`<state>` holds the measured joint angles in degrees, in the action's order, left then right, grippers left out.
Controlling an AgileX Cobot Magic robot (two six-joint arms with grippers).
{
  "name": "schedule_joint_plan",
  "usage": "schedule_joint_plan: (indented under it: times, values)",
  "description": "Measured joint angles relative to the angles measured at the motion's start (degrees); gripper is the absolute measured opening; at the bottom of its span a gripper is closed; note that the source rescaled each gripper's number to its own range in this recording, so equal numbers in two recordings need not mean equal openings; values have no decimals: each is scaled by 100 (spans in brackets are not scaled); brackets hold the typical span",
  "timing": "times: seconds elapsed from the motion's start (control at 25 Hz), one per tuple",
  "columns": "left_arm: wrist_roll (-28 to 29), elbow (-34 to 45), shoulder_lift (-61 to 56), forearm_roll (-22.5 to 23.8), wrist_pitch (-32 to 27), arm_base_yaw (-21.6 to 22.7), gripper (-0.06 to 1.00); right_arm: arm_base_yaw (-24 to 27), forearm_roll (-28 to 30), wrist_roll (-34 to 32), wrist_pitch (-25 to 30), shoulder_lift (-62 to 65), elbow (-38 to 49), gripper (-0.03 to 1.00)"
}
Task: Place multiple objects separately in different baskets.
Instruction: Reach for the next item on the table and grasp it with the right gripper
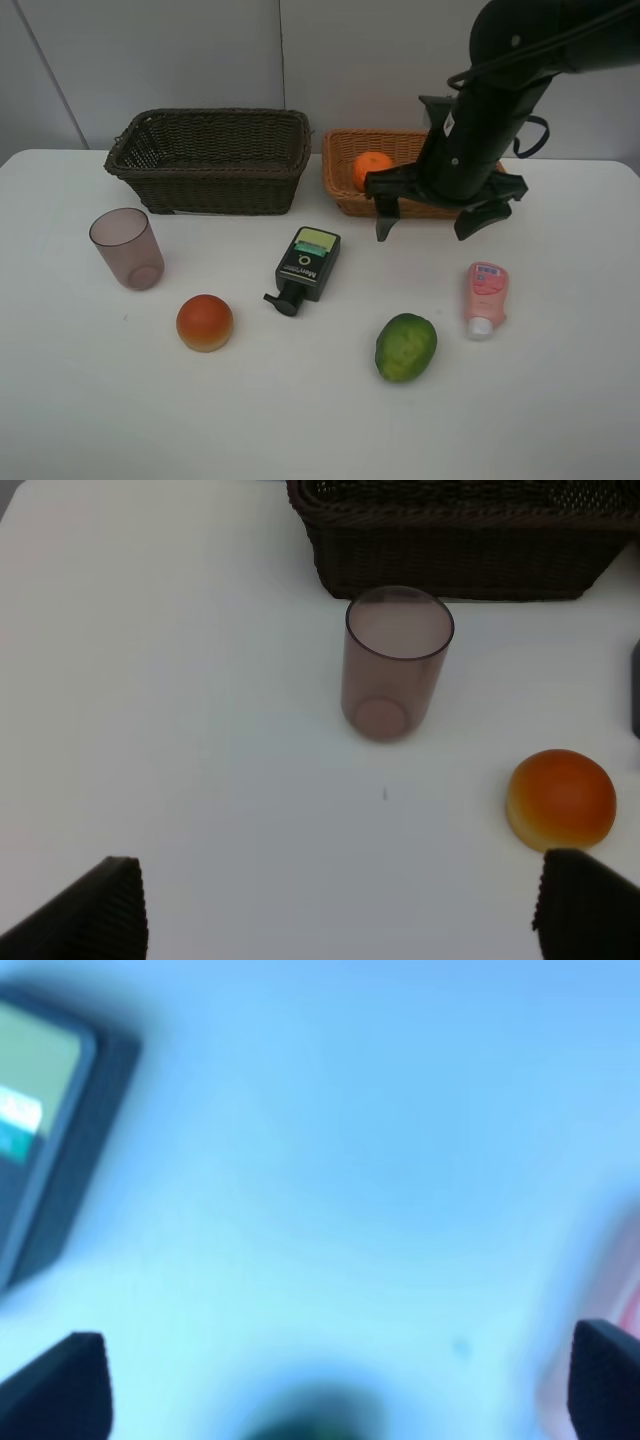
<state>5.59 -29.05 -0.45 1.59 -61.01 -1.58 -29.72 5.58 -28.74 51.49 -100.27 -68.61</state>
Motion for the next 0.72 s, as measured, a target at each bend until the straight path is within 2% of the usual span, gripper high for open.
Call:
schedule_joint_plan:
  times: [0.32,0.56,0.72]
  values:
    - [0,0,0,0,0,0,100,-370,-50,-1345,-84,296,966,100]
    - [0,0,0,0,0,0,100,-804,-55,-2476,-842,296,1486,100]
    - [0,0,0,0,0,0,100,-821,-40,-3009,-1053,296,1582,100]
